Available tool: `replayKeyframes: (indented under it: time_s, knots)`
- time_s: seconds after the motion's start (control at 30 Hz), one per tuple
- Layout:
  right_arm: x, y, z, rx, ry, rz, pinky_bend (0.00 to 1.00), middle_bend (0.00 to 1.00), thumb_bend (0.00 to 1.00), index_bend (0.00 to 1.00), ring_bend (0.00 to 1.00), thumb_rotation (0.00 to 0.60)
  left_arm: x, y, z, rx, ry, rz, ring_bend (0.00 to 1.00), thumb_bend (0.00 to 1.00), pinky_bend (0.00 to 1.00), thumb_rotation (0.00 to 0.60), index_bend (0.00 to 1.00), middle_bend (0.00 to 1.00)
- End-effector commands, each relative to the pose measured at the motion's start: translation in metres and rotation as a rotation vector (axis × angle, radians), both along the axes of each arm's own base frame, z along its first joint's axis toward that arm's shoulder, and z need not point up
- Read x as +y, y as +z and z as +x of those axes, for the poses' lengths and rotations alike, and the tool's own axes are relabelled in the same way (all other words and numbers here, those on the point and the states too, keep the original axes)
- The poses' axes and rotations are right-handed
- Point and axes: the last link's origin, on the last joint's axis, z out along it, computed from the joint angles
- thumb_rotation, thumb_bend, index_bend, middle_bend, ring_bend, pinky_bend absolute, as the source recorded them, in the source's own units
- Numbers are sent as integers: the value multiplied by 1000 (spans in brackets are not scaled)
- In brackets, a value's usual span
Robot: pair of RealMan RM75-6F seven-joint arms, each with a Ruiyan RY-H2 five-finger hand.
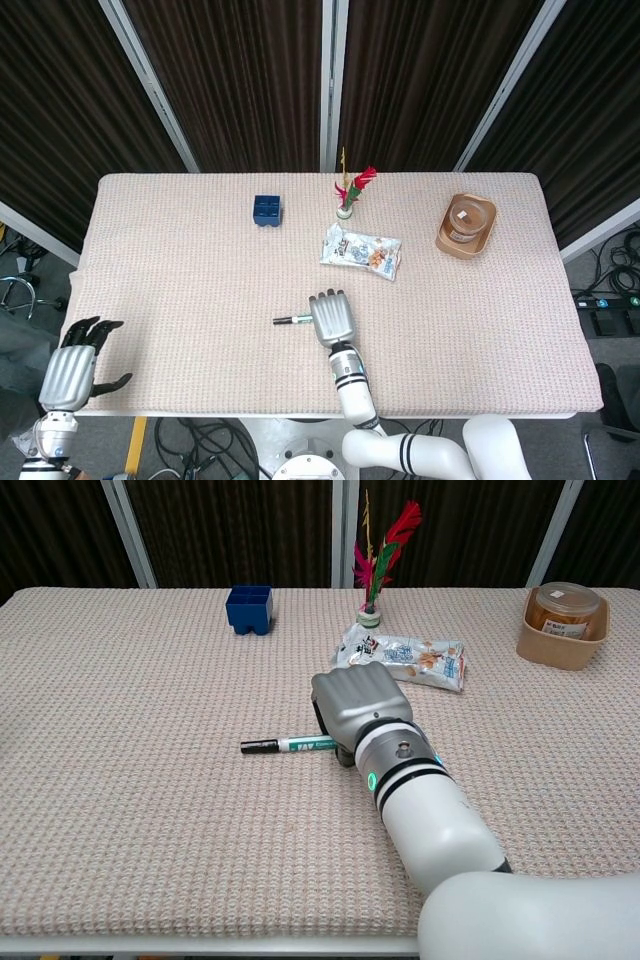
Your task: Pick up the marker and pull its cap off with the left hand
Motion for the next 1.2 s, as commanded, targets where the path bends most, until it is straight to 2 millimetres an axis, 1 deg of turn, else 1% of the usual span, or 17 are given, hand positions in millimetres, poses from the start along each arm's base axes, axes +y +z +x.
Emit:
replayKeyframes:
  time_s: [0.03, 0.47, 0.73, 0.9, 1.0, 1.13, 1.2]
  knots:
    - [0, 0, -1, 6, -4, 0, 482, 520, 256, 524, 387, 600, 0, 0, 0, -1, 1, -1, 112, 42, 120, 600, 217, 223]
    - [-1, 4, -4, -8, -13, -28, 482, 568, 267, 593, 413, 600, 3, -3, 1, 1, 3, -11, 112, 42, 120, 600, 217, 223]
    - [-3, 14, -4, -62, -29, -50, 482, 579, 273, 609, 413, 600, 7, -3, 1, -6, 7, -10, 112, 41, 120, 600, 217, 223]
    - [-6, 23, -3, -131, -44, -63, 482, 582, 273, 614, 413, 600, 13, -2, 4, -20, 8, -7, 112, 42, 120, 600, 217, 223]
    - [-8, 28, -4, -159, -50, -67, 482, 583, 273, 616, 414, 600, 20, -2, 7, -26, 0, -11, 112, 43, 120, 600, 222, 223]
    - [-10, 34, -5, -180, -45, -77, 482, 583, 273, 616, 413, 600, 40, -3, 10, 12, -8, -24, 112, 75, 123, 600, 237, 223]
    - [-11, 38, -3, -196, -43, -82, 482, 583, 274, 616, 413, 600, 51, -4, 15, 19, -15, -23, 112, 95, 130, 600, 241, 223]
